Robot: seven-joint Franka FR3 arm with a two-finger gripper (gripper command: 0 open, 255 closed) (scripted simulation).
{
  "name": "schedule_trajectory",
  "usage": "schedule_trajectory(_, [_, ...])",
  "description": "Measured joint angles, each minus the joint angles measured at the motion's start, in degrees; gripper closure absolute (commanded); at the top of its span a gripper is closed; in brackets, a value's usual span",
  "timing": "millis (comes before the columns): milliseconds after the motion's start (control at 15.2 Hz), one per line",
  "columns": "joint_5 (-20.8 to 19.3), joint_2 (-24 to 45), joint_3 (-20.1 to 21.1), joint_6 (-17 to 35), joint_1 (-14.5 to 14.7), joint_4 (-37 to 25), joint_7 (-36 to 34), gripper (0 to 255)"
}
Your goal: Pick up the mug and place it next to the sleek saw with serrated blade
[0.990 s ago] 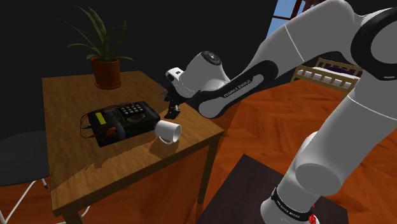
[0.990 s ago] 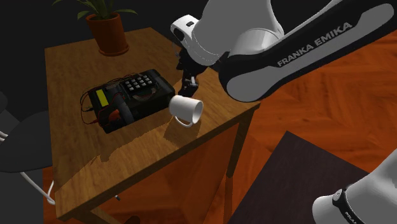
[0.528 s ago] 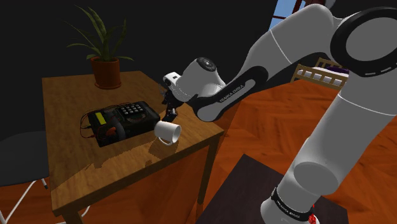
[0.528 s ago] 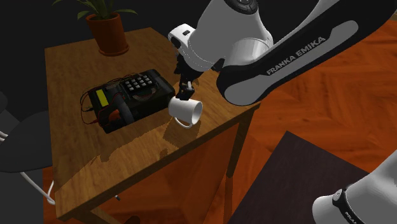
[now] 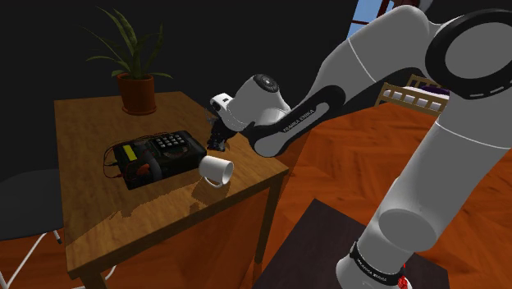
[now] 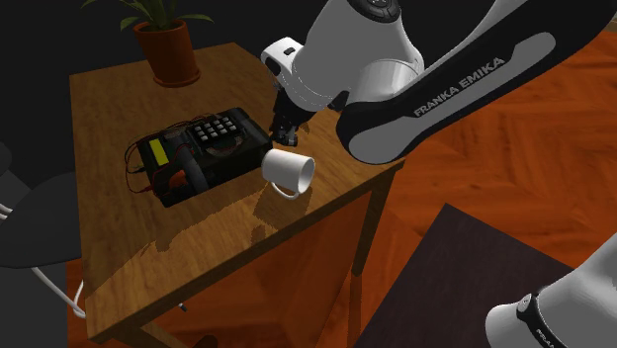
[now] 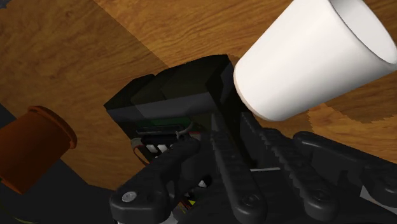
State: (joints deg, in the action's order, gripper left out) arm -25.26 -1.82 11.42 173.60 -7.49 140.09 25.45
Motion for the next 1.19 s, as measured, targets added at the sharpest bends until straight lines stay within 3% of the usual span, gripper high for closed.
schedule_trajectory(396, [0.0, 0.0, 0.0, 0.0, 0.0, 0.0, 0.0, 255])
schedule_trajectory(462, [0.0, 0.0, 0.0, 0.0, 0.0, 0.0, 0.0, 0])
schedule_trajectory(528, [0.0, 0.0, 0.0, 0.0, 0.0, 0.0, 0.0, 0])
schedule_trajectory(594, [-2.6, -0.4, 0.3, -0.9, -0.6, 0.3, -2.9, 0])
schedule_trajectory(726, [-11.9, -1.9, 2.0, -4.5, -2.3, 1.5, -16.0, 0])
schedule_trajectory(858, [-17.8, -4.2, 3.9, -8.6, -3.3, 3.1, -27.7, 0])
schedule_trajectory(924, [-18.9, -5.5, 4.7, -10.0, -3.6, 4.0, -31.8, 0])
schedule_trajectory(1056, [-17.2, -8.3, 6.7, -16.0, -3.0, 5.4, -37.5, 0])
schedule_trajectory(1188, [-18.0, -9.1, 8.1, -17.9, -3.5, 5.9, -41.6, 0])
